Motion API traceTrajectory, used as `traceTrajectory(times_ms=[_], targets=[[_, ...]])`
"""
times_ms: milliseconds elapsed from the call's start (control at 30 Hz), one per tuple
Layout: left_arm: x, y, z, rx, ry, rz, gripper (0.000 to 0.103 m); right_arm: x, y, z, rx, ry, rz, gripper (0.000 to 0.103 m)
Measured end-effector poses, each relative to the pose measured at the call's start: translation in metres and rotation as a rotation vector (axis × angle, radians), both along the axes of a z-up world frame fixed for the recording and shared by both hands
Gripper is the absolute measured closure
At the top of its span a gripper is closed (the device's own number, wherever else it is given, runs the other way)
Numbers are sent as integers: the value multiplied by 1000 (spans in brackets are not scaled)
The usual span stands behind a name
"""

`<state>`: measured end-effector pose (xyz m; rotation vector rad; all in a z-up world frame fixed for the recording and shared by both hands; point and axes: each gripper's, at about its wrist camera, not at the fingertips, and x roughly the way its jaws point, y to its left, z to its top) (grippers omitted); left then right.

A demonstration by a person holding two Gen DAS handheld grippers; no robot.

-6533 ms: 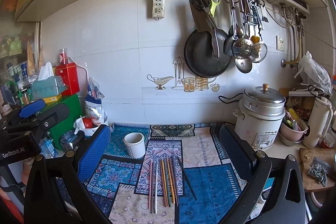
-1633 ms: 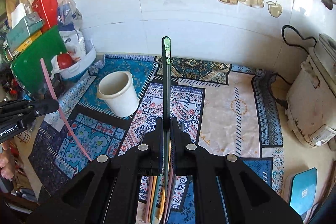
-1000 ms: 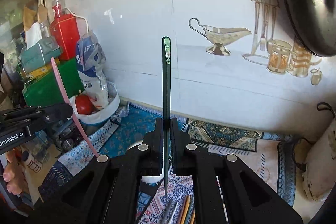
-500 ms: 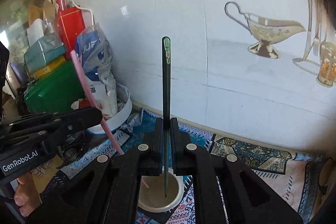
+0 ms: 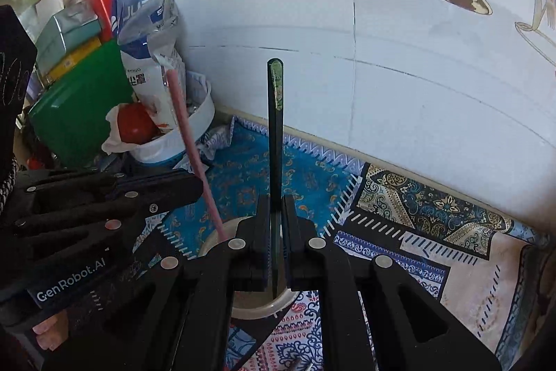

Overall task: Organize utensils
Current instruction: 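Lift both chopsticks and lower them upright into the white cup with both tools, then open both tools and move them back over the remaining chopsticks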

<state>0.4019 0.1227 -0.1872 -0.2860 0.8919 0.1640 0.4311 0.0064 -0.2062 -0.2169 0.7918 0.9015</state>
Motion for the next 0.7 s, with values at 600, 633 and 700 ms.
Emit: traceTrajectory(times_ms=[600, 633, 700], targets=[[-47, -28, 40, 30, -64, -42, 89, -20, -54, 33, -26, -46, -76, 93], [-51, -30, 42, 35, -69, -48, 87, -25, -58, 35, -28, -55, -82, 91], [-60, -36, 47, 41, -82, -60, 80, -35, -65, 37, -30, -66, -95, 89]])
